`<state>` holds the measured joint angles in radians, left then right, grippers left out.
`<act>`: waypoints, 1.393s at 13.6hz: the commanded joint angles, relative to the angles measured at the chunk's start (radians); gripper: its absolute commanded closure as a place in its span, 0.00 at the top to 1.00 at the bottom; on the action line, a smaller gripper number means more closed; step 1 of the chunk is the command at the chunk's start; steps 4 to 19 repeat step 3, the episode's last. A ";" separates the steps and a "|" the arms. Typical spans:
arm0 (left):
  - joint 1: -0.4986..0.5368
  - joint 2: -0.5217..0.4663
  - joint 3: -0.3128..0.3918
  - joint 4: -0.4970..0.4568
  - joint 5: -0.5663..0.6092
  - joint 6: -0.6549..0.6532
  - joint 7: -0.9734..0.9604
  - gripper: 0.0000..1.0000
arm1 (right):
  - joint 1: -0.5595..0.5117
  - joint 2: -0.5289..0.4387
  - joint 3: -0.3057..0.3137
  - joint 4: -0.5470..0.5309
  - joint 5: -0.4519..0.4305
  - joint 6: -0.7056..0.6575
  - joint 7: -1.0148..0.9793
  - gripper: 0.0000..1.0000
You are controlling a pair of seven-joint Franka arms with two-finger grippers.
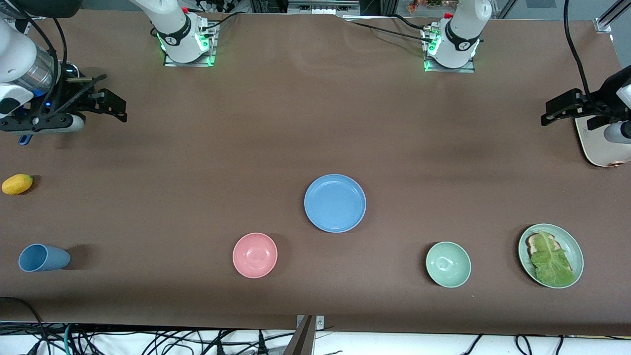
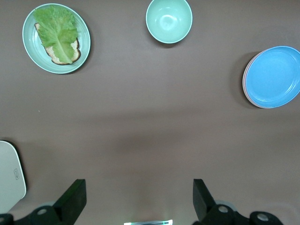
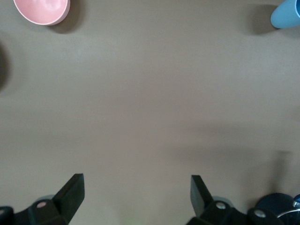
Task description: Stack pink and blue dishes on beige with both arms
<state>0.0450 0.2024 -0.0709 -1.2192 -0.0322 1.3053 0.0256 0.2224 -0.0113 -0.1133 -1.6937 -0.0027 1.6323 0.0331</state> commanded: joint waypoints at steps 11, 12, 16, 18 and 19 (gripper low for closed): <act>0.001 -0.008 0.002 0.006 -0.021 -0.006 -0.003 1.00 | -0.026 0.057 0.018 0.117 -0.008 -0.100 -0.019 1.00; 0.001 -0.008 0.002 0.006 -0.021 -0.006 -0.003 1.00 | -0.026 0.057 0.018 0.117 -0.008 -0.100 -0.019 1.00; 0.001 -0.008 0.002 0.006 -0.021 -0.006 -0.003 1.00 | -0.026 0.057 0.018 0.117 -0.008 -0.100 -0.019 1.00; 0.001 -0.008 0.002 0.006 -0.021 -0.006 -0.003 1.00 | -0.026 0.057 0.018 0.117 -0.008 -0.100 -0.019 1.00; 0.001 -0.008 0.002 0.006 -0.021 -0.006 -0.003 1.00 | -0.026 0.057 0.018 0.117 -0.008 -0.100 -0.019 1.00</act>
